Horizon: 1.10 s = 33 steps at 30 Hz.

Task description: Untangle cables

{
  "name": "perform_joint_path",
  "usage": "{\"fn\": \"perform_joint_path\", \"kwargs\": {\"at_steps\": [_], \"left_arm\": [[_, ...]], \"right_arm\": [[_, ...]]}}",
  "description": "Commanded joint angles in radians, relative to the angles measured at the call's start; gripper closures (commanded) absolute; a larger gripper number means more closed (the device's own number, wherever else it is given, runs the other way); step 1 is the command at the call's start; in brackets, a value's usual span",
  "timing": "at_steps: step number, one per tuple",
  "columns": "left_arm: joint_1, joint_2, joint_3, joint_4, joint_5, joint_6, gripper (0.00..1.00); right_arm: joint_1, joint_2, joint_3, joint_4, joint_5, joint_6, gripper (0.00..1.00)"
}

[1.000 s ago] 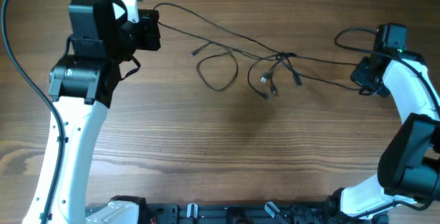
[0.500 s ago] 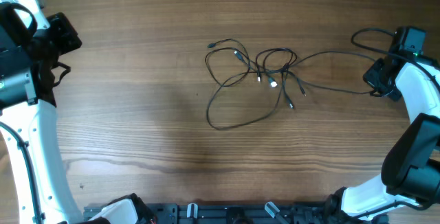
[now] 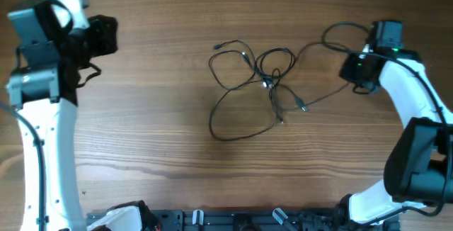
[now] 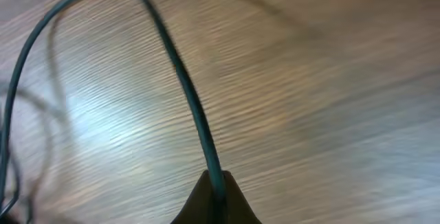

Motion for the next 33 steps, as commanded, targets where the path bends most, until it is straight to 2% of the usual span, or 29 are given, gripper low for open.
{"fn": "perform_joint_path", "kwargs": {"at_steps": [1,8,15,21,28,33], "left_arm": [[-0.072,0.06,0.006,-0.003,0.017,0.004,0.71],[-0.217,0.188,0.006,-0.008,0.035,0.005,0.74],[-0.406,0.262,0.006,0.004,0.034,0.005,0.71],[-0.53,0.333,0.006,0.051,0.034,-0.014,0.66],[-0.649,0.47,0.006,0.154,0.034,-0.046,0.63],[-0.702,0.583,0.006,0.225,0.035,-0.1,0.65]], "right_arm": [[0.072,0.021,-0.006,0.005,-0.02,-0.025,0.96],[0.143,0.021,0.005,0.014,-0.085,-0.089,0.96],[0.145,0.019,0.011,0.008,-0.098,-0.103,0.96],[0.145,0.015,0.011,0.021,-0.106,-0.144,0.96],[0.145,-0.048,0.011,0.065,-0.23,-0.183,0.96],[0.145,-0.122,0.011,0.064,-0.238,-0.193,0.96]]}}
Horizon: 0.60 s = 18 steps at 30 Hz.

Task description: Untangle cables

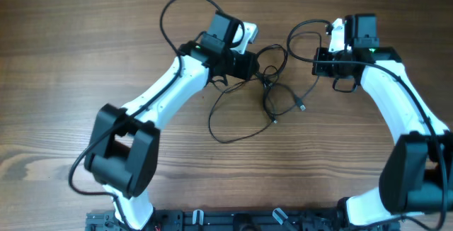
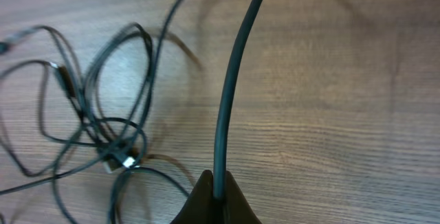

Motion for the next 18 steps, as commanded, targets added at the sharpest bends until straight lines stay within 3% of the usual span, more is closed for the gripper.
{"fn": "perform_joint_path", "kwargs": {"at_steps": [1,18], "left_arm": [[-0.032,0.066,0.006,0.011,0.013,-0.042,0.64],[-0.104,0.154,0.006,0.023,0.009,-0.092,0.66]], "right_arm": [[0.005,-0.056,0.011,0.005,-0.031,-0.018,0.95],[0.005,-0.058,0.011,-0.003,-0.031,-0.006,0.96]]}}
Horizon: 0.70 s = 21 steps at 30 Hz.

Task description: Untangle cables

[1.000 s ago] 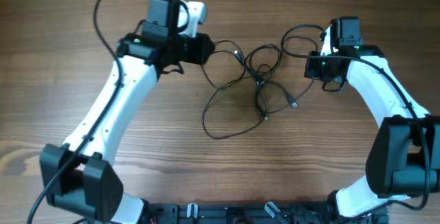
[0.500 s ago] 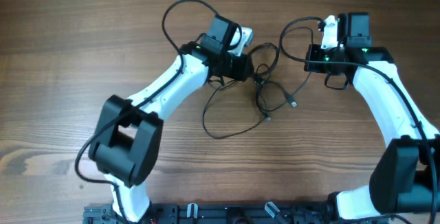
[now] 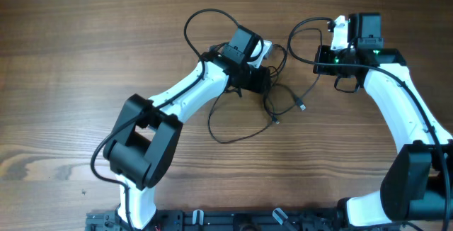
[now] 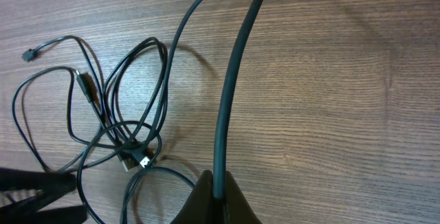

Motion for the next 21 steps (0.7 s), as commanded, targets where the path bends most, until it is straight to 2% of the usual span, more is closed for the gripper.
{"fn": "perform_joint_path", "kwargs": {"at_steps": [1,5,8,9,21], "left_arm": [[-0.016,0.052,0.006,0.003,0.008,-0.031,0.66],[-0.03,0.053,0.006,0.011,-0.028,-0.031,0.67],[-0.033,0.053,0.006,0.015,-0.064,-0.031,0.92],[-0.033,0.053,0.006,0.016,-0.064,-0.031,0.96],[-0.032,-0.006,0.006,0.033,-0.103,-0.031,0.96]], "right_arm": [[0.005,-0.019,0.011,-0.001,-0.017,-0.003,0.96],[0.005,-0.019,0.011,-0.001,-0.017,-0.002,0.96],[0.005,-0.019,0.011,-0.002,-0.016,-0.002,0.95],[0.005,-0.019,0.011,-0.001,-0.016,-0.002,0.96],[0.005,-0.019,0.008,-0.009,0.052,0.004,0.95]]}}
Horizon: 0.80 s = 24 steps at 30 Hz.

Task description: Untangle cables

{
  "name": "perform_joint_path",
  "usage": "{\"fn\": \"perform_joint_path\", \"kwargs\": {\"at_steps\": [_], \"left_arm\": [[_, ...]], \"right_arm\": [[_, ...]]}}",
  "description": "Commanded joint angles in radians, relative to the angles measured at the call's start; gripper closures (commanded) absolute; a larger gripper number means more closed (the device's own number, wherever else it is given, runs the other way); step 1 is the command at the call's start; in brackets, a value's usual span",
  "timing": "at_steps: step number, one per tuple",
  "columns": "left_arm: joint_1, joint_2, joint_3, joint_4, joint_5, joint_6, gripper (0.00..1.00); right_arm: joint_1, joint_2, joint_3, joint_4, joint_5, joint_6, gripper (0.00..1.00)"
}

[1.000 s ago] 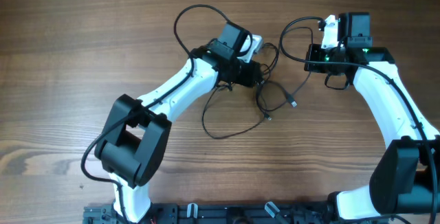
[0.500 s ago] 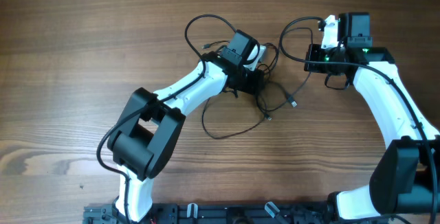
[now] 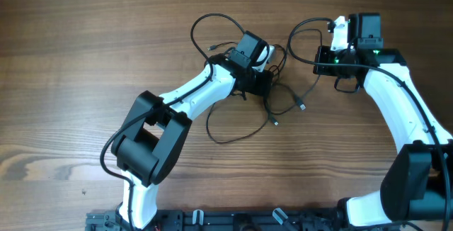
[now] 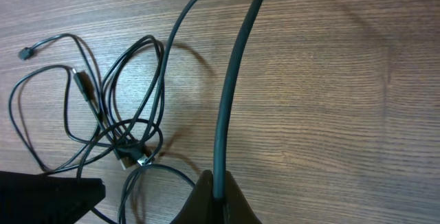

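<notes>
A tangle of thin black cables [image 3: 274, 82] lies at the table's middle back; it shows again as the knot [image 4: 124, 141] with a silver USB plug [image 4: 141, 161]. Loose plug ends [image 3: 302, 107] trail to its right. My right gripper [image 3: 320, 57] stays right of the tangle, its fingers [image 4: 217, 189] shut on a dark cable [image 4: 230, 100] that runs up out of the frame. My left gripper [image 3: 263, 83] is down on the tangle's left side. It enters the right wrist view as a black mass [image 4: 51, 196]. How its jaws stand is hidden.
The wooden table [image 3: 85, 117] carries a wide cable loop [image 3: 226, 128] in front of the tangle. The left arm's own cable loop [image 3: 216, 20] arcs behind it. A black rail [image 3: 233, 220] runs along the front edge.
My left gripper has shifted slightly right, further onto the tangle, and fills more of the right wrist view's lower left corner. The right gripper and its held cable have not moved.
At first my left arm stood far left, away from the cables, while my right gripper held a cable at the far right. Then the left arm reached the tangle's left side and the right gripper sat nearer the tangle. Since then the left gripper has closed in.
</notes>
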Motion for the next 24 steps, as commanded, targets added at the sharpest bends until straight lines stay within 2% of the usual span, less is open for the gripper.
{"fn": "perform_joint_path", "kwargs": {"at_steps": [1,3,7,8,10,11,15,17,20,24], "left_arm": [[-0.001,-0.065,0.006,0.004,-0.069,0.001,0.96],[0.012,-0.106,0.006,0.003,-0.124,0.001,0.96],[0.069,-0.156,0.006,-0.013,-0.124,0.001,0.96],[0.084,-0.167,0.006,-0.02,-0.126,0.001,0.96],[0.114,-0.204,0.006,-0.042,-0.128,0.002,0.96],[0.125,-0.224,0.006,-0.05,-0.128,0.005,0.96],[0.156,-0.303,0.006,-0.053,-0.173,0.009,0.96],[0.163,-0.335,0.006,-0.053,-0.179,0.01,0.96],[0.162,-0.364,0.006,-0.052,-0.179,0.012,0.96],[0.162,-0.376,0.007,-0.039,-0.179,0.012,0.96]], "right_arm": [[0.005,-0.019,0.008,-0.002,0.045,0.006,0.95],[0.005,-0.019,0.008,-0.002,0.045,0.008,0.96],[0.005,-0.019,0.008,-0.003,0.046,0.008,0.94],[0.005,-0.019,0.008,-0.004,0.046,0.008,0.89],[0.005,-0.019,0.008,-0.006,0.045,0.009,0.64],[0.005,-0.019,0.008,-0.006,0.045,0.009,0.58],[0.005,-0.019,0.008,-0.01,0.013,0.01,0.45],[0.005,-0.019,0.008,-0.004,-0.114,-0.084,0.38],[0.013,-0.019,0.008,0.012,-0.374,-0.183,0.36],[0.048,-0.019,0.002,0.016,-0.468,-0.175,0.36]]}}
